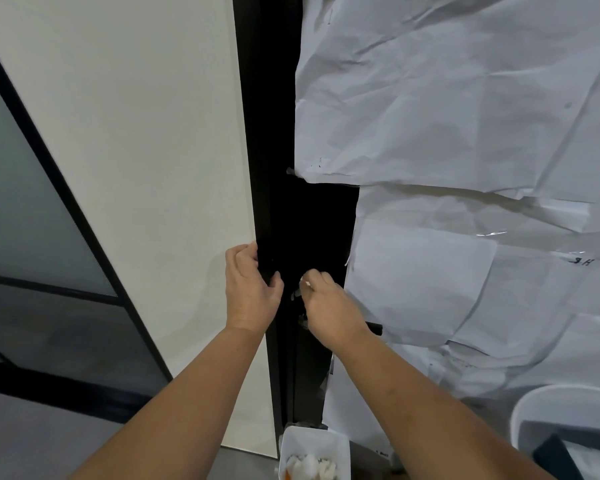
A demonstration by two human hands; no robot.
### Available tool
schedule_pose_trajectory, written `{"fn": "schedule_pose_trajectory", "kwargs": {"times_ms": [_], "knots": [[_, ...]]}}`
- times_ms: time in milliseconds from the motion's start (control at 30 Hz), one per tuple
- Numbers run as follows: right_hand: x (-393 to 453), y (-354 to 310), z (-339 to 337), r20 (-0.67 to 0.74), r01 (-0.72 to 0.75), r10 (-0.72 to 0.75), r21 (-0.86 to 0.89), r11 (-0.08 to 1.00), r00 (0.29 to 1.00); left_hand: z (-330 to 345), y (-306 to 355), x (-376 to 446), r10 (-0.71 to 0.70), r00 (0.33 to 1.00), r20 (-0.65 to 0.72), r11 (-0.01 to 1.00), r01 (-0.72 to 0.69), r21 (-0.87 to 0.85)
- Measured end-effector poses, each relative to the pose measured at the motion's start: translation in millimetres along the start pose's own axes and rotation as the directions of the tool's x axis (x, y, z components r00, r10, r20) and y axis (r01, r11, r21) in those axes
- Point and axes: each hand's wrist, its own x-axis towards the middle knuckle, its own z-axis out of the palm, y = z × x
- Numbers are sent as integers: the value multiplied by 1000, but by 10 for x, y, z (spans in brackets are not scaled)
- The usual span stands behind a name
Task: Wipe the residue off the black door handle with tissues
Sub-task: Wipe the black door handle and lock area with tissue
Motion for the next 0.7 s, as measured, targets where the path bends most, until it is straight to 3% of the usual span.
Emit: {"fn": "schedule_pose_trajectory", "kwargs": {"times_ms": [200,433,567,700], "knots": [[-183,103,-16,-25,-108,108,6,994,994,-4,0,13,-9,1000,7,1000,9,-6],[2,-35,54,-7,5,-5,25,1000,1000,-28,21,1,-2,1000,14,1000,2,9],[-57,39,10,-16,-7,7,-13,1000,1000,-33,-4,1,21,1000,15,1000,-21,13],[-142,50,-39,-46,-138,140,44,989,989,-22,-10,2,23,1000,10,1000,-23,5]]}}
